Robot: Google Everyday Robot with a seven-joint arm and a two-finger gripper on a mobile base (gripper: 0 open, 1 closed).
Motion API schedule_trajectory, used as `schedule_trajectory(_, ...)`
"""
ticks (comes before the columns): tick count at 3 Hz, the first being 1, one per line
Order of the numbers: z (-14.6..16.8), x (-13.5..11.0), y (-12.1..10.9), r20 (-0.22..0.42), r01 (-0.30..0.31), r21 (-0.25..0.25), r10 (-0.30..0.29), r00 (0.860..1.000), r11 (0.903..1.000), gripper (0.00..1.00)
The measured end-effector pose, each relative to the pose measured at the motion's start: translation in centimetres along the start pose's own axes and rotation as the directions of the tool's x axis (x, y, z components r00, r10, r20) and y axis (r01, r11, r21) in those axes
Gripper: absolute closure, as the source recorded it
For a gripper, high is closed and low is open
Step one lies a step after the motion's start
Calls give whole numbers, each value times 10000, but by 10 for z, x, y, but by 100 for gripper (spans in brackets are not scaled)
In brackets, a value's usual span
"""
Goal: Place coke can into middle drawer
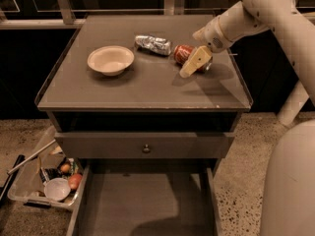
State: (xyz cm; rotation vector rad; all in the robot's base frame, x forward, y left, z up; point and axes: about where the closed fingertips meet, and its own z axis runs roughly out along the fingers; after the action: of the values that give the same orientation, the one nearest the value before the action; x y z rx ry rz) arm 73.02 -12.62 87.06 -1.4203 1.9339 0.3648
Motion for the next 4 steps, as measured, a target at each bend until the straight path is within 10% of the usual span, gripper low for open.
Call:
schedule_trajectory(2,4,9,-5,-275,-187,260,194,9994,9995,0)
schedule_trajectory(4,4,9,-5,-275,-187,259,194,9994,9995,43)
